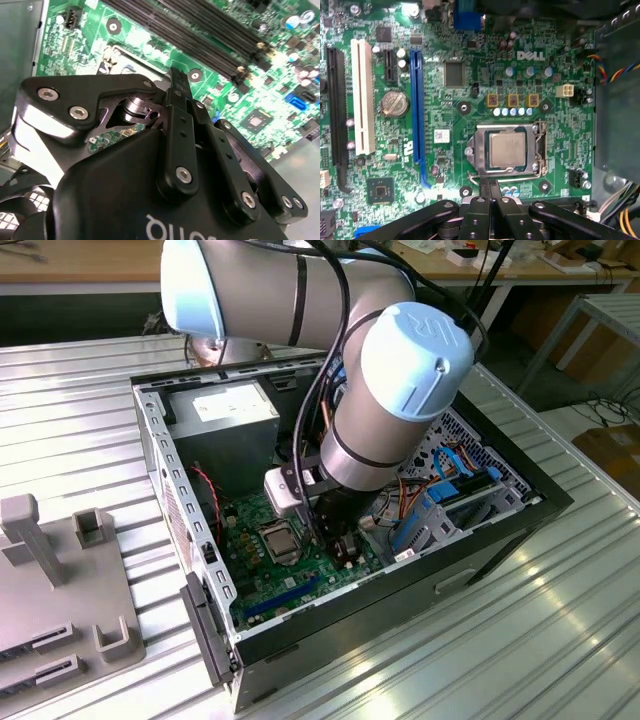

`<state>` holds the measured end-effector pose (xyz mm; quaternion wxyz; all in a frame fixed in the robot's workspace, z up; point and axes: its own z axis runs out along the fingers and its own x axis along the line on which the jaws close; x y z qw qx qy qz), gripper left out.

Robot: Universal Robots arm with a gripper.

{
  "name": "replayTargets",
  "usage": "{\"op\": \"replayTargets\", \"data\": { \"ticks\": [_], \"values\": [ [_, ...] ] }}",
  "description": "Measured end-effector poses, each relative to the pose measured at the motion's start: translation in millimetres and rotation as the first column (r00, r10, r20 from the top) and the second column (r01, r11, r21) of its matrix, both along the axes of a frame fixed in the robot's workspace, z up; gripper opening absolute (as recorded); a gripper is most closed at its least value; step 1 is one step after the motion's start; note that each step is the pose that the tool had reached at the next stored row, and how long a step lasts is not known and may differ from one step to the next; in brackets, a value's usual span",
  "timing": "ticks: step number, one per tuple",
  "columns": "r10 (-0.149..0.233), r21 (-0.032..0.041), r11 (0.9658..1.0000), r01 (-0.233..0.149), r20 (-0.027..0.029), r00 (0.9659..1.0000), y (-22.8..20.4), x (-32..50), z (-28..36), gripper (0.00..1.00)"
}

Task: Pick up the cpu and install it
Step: 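Install the first cpu locking lever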

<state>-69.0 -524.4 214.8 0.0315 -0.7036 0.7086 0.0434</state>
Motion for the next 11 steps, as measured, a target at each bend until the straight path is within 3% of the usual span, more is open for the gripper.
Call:
{"op": "replayTargets", "data": {
  "ticks": [7, 11],
  "values": [
    [0.0, 0.0, 1.0, 0.0, 0.0001, 1.0, 9.5, -13.5, 0.5, 0.11],
    [0.0, 0.0, 1.0, 0.0, 0.0, 1.0, 9.6, -14.0, 0.5, 0.11]
  ]
}}
